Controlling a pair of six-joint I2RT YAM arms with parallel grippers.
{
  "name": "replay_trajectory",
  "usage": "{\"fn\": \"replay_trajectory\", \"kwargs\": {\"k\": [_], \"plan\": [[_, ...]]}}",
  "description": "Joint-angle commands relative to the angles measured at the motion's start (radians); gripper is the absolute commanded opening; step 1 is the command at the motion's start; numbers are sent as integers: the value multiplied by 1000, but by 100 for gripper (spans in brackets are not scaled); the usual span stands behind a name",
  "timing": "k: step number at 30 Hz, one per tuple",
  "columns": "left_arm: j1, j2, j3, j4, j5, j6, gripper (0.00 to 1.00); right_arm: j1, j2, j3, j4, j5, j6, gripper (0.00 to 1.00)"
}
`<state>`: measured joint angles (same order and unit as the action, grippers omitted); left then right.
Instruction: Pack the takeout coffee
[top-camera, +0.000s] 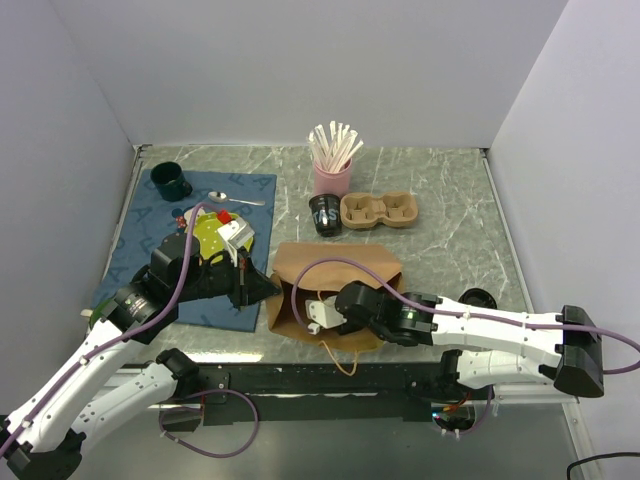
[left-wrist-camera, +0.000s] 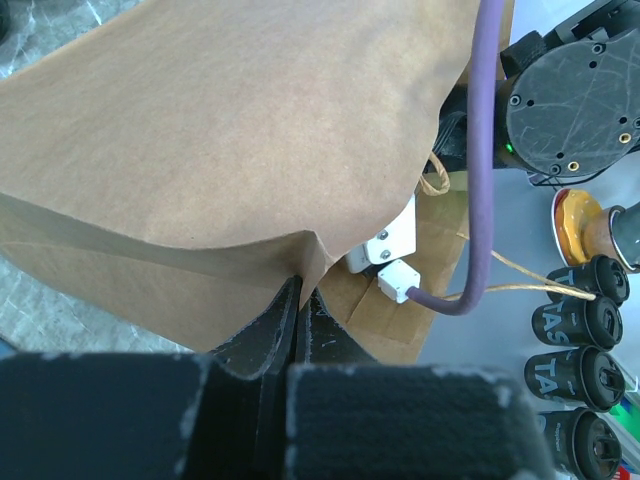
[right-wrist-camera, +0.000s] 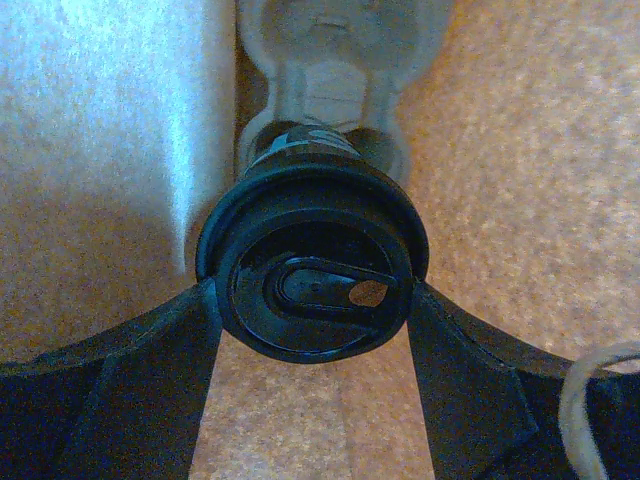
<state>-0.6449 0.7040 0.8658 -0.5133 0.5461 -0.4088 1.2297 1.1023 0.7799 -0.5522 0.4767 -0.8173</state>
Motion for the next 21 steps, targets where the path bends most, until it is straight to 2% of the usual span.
{"fn": "replay_trajectory", "kwargs": {"k": [1, 15, 21], "plan": [[-1, -12, 36, 21, 43, -4, 1, -16, -9, -7, -15, 2, 32, 44], [-1, -18, 50, -22, 23, 18, 1, -18, -122, 27, -51, 23, 136, 42], [-1, -15, 61, -33, 18, 28, 1, 14, -153, 35, -149, 23, 176, 43]]}}
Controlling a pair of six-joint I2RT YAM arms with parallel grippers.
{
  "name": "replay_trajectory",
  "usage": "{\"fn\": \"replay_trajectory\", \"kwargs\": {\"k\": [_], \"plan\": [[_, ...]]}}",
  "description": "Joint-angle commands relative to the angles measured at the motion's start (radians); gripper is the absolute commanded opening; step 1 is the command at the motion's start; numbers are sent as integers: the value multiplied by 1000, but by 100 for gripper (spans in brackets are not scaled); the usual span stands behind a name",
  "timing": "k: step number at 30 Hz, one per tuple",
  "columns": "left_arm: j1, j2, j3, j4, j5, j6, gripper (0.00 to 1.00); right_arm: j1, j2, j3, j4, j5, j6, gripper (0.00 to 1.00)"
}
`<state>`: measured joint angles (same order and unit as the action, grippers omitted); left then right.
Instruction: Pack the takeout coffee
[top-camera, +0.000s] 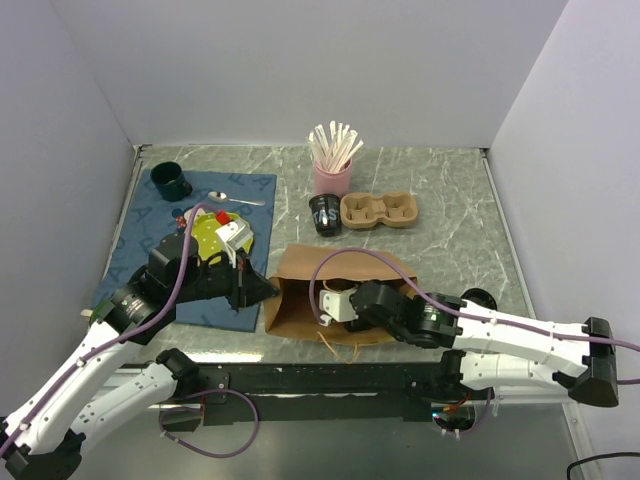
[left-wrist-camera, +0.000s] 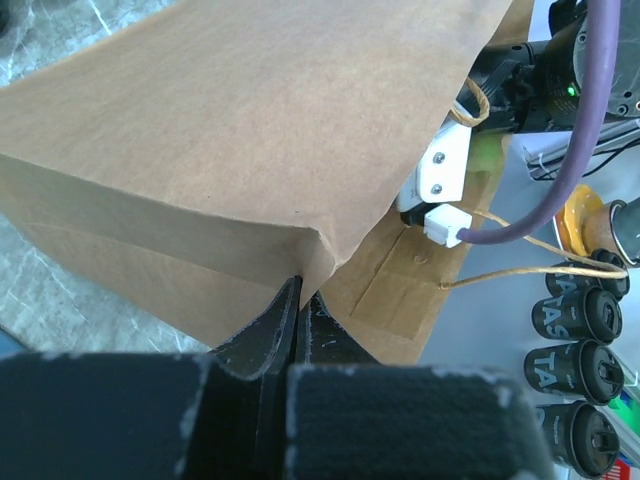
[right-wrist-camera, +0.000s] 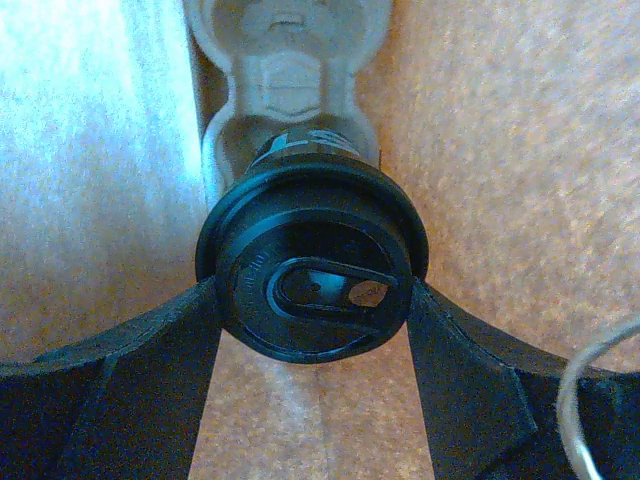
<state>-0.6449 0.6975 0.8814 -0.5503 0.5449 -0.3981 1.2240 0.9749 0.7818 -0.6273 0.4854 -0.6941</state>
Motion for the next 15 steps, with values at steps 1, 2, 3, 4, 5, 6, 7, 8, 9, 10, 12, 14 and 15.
{"fn": "replay_trajectory", "kwargs": {"k": [1, 2, 3, 4, 5, 6, 7, 8, 9, 10, 12, 14, 15], "plan": [[-1, -9, 44, 12, 20, 16, 1, 26, -25, 31, -77, 15, 51, 43], [-1, -7, 44, 16, 24, 15, 1, 34, -24, 28, -80, 18, 42, 43], [-1, -9, 42, 21, 29, 10, 1, 35, -21, 27, -75, 22, 38, 43], [-1, -7, 39, 27, 42, 5, 1, 35, -12, 27, -68, 24, 31, 43], [-1, -9, 28, 45, 53, -1, 1, 37, -7, 28, -45, 30, 13, 42], [-1, -9, 22, 56, 64, -11, 1, 37, -1, 30, -28, 30, 5, 43], [-1, -9, 15, 65, 78, -18, 1, 35, 10, 30, -12, 28, -16, 42], [-1, -9, 4, 81, 85, -22, 1, 37, 18, 28, 18, 24, -25, 42], [-1, -9, -1, 85, 89, -30, 1, 37, 22, 27, 34, 19, -31, 42], [-2, -10, -5, 90, 92, -33, 1, 37, 36, 24, 46, 19, -44, 42], [-2, -9, -7, 87, 98, -33, 1, 35, 44, 19, 78, 3, -50, 42], [-1, -7, -9, 89, 108, -31, 1, 37, 51, -1, 100, -1, -61, 42], [-2, -9, -12, 98, 113, -36, 1, 35, 57, -4, 116, 5, -61, 42]]}}
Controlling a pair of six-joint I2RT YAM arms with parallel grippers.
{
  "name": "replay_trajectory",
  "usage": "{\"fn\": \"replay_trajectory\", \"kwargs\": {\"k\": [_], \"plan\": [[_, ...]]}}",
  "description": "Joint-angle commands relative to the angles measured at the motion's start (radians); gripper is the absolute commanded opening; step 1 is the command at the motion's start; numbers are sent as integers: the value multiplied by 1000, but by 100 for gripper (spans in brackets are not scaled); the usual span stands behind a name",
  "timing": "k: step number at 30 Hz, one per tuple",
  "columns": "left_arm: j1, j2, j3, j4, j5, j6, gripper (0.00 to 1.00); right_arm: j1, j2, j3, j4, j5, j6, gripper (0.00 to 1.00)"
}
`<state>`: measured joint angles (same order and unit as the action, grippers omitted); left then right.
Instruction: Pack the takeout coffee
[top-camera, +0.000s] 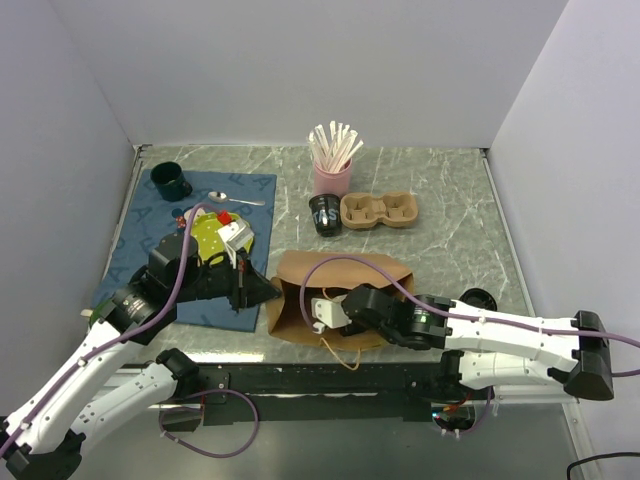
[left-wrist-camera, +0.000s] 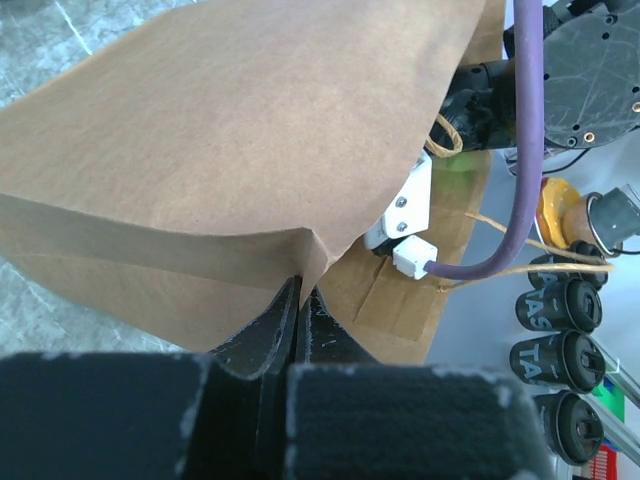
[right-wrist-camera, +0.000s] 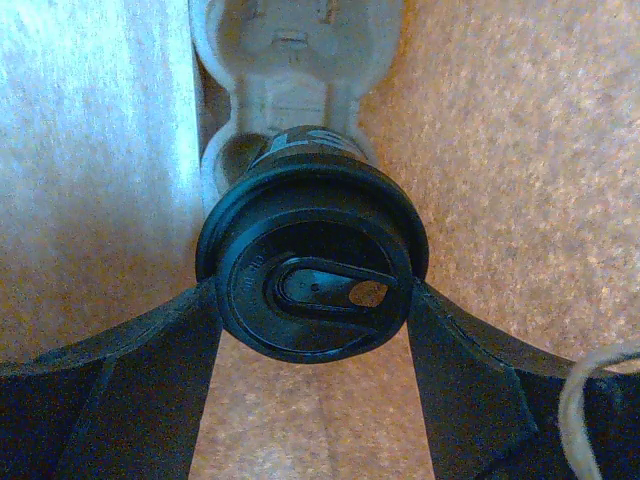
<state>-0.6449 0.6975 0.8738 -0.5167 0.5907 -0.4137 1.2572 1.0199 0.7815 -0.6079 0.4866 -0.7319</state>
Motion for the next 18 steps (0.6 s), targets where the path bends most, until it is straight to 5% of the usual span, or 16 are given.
{"fn": "replay_trajectory", "kwargs": {"k": [1, 18], "plan": [[-1, -12, -10, 67, 73, -23, 1, 1, 19, -4, 106, 1, -17, 42], [-1, -18, -39, 70, 101, -30, 1, -85, 23, -76, 204, 7, 19, 41]]}}
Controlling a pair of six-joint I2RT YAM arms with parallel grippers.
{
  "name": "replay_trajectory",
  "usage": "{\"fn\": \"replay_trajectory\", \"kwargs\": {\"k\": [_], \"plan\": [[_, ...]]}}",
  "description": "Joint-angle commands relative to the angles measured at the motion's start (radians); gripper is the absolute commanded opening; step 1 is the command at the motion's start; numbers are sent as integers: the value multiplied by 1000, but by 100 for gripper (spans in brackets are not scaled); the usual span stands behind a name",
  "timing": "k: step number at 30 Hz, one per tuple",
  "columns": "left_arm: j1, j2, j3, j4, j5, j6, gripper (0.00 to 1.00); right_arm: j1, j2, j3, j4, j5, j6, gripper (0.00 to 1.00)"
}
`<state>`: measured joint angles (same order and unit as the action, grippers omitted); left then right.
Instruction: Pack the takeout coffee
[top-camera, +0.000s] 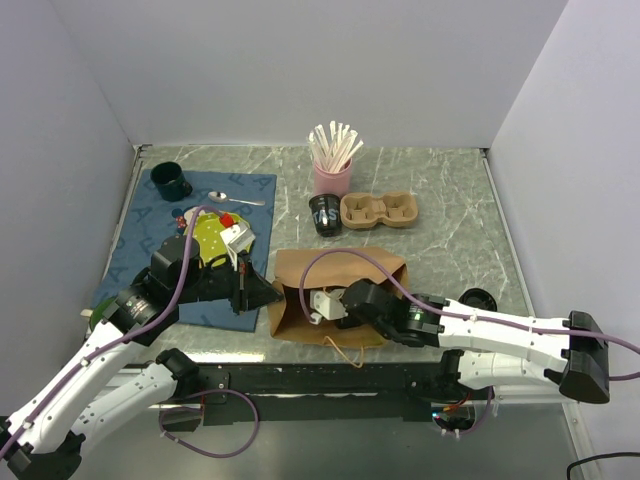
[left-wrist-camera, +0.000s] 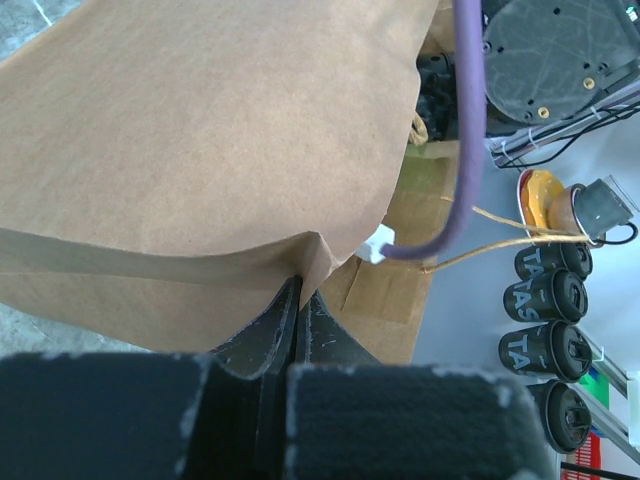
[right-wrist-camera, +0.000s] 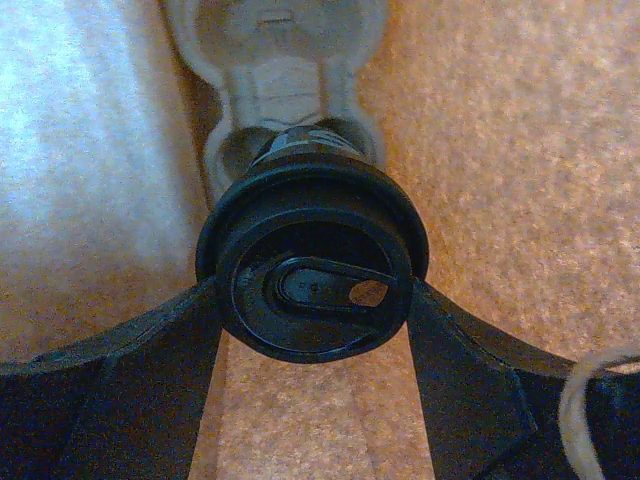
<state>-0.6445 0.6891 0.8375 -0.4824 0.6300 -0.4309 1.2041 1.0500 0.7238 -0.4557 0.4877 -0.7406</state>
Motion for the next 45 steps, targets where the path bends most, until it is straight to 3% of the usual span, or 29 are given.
{"fn": "replay_trajectory", "kwargs": {"k": [1, 28, 45], "plan": [[-1, -11, -2, 38, 66, -14, 1, -40, -10, -20, 57, 0, 32, 41], [-1, -31, -21, 41, 63, -51, 1, -104, 36, -18, 135, -103, 35, 42], [-1, -17, -6, 2, 79, -29, 1, -133, 145, -35, 293, -51, 102, 44]]}}
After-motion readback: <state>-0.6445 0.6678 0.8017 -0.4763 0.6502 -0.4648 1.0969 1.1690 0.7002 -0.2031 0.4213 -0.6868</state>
